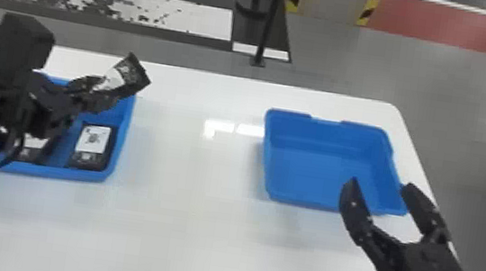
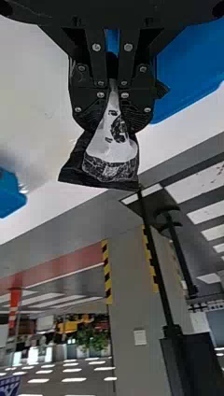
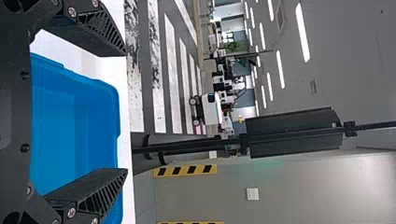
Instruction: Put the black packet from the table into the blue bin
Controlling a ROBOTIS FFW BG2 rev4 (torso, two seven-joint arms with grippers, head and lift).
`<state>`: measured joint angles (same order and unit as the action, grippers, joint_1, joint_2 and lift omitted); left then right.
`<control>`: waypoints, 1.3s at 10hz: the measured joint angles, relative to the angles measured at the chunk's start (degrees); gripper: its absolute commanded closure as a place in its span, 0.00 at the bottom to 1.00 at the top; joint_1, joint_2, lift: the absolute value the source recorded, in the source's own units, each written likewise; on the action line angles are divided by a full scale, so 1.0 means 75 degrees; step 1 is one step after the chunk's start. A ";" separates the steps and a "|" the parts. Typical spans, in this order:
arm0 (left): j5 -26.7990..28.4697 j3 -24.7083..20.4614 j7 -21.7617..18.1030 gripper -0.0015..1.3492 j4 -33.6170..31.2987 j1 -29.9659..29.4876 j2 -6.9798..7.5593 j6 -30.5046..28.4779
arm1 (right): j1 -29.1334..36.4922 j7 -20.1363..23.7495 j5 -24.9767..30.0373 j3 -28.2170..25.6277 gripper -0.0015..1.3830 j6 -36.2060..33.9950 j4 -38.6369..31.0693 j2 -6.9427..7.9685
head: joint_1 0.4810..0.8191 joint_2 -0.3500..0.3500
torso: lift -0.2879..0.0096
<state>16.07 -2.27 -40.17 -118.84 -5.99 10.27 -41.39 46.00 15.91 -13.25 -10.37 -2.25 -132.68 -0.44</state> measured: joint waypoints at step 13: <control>-0.1064 -0.3582 0.0527 0.09 -0.0557 -0.2618 -0.1317 0.3540 | 0.0099 -0.0002 -0.0036 -0.0028 0.10 0.0000 -0.0085 0.0010 | 0.63 0.76 | 0.60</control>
<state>8.09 -29.14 -36.21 -123.02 -25.62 0.39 -14.84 46.74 15.89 -13.52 -10.58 -2.25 -133.32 -0.36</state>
